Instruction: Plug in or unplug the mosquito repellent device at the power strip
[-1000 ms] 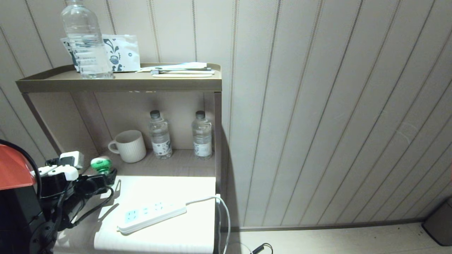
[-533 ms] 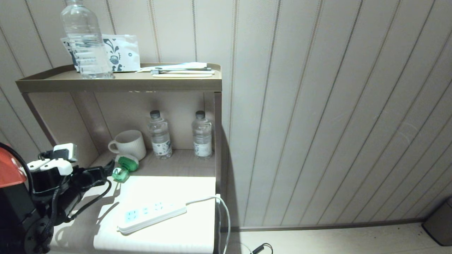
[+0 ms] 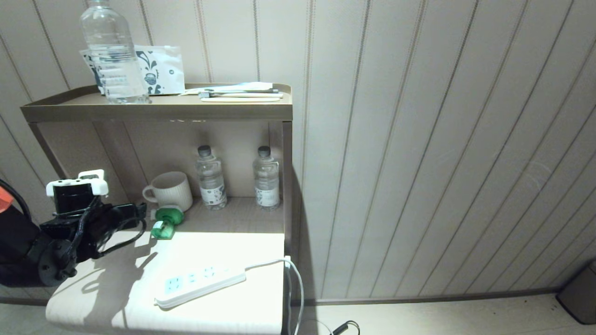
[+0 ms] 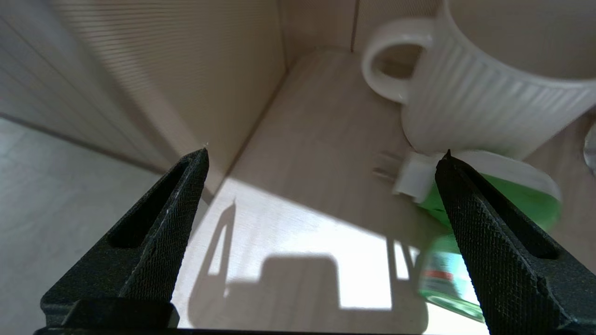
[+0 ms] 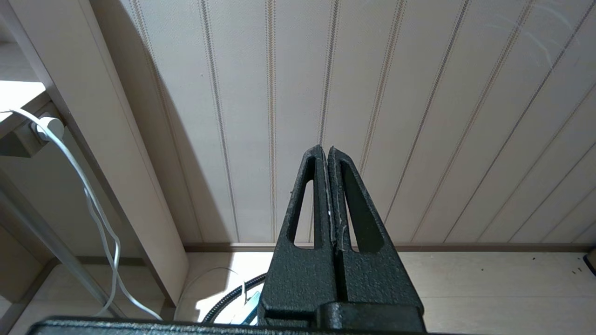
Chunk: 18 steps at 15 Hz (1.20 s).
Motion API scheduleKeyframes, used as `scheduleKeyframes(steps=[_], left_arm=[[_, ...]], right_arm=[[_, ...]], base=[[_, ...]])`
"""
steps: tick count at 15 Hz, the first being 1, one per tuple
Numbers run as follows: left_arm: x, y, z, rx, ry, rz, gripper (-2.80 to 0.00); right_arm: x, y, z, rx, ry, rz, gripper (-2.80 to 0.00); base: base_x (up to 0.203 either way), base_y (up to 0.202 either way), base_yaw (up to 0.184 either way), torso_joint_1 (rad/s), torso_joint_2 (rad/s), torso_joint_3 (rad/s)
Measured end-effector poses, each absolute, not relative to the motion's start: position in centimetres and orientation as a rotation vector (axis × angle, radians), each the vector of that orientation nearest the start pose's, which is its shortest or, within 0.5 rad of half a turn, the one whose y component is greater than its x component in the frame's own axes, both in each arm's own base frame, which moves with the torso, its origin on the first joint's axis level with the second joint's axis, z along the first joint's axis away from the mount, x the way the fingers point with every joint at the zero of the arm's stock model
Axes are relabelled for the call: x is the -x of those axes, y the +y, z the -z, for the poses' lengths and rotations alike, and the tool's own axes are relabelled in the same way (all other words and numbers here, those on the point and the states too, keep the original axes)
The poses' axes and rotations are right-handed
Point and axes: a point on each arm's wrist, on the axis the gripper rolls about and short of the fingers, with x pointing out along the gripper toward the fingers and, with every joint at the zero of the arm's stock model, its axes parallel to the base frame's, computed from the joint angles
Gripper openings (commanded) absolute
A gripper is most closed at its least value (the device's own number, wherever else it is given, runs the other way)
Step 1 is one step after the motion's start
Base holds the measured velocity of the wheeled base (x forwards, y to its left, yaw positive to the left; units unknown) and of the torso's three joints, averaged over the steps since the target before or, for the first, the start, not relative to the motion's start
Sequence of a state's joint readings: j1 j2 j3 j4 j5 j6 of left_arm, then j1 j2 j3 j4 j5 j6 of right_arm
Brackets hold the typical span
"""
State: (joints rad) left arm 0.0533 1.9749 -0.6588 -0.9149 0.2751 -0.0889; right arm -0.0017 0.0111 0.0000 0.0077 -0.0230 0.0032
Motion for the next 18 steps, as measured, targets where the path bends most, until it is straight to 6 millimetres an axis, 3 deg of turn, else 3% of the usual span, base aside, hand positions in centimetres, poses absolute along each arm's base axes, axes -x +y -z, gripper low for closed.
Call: scheduleKeyframes(steps=[6, 11, 18], left_arm=[[-34.4, 1.1, -11.1, 0.017, 0.658, -0.257, 0.0], [-34.3, -0.3, -13.8, 0.022, 0.654, -0.179, 0.0], [-35.0, -1.8, -13.7, 0.12, 0.92, 0.008, 0.0]], right_arm=[[2.2, 0.0, -7.5, -0.003, 0.019, 0.025, -2.8], [2.2, 0.0, -7.5, -0.003, 0.019, 0.024, -2.8], [2.2, 0.0, -7.5, -0.003, 0.019, 0.024, -2.8]], base=[[0.0, 0.0, 0.0, 0.0, 0.0, 0.0], [0.0, 0.0, 0.0, 0.0, 0.0, 0.0], [0.0, 0.0, 0.0, 0.0, 0.0, 0.0]])
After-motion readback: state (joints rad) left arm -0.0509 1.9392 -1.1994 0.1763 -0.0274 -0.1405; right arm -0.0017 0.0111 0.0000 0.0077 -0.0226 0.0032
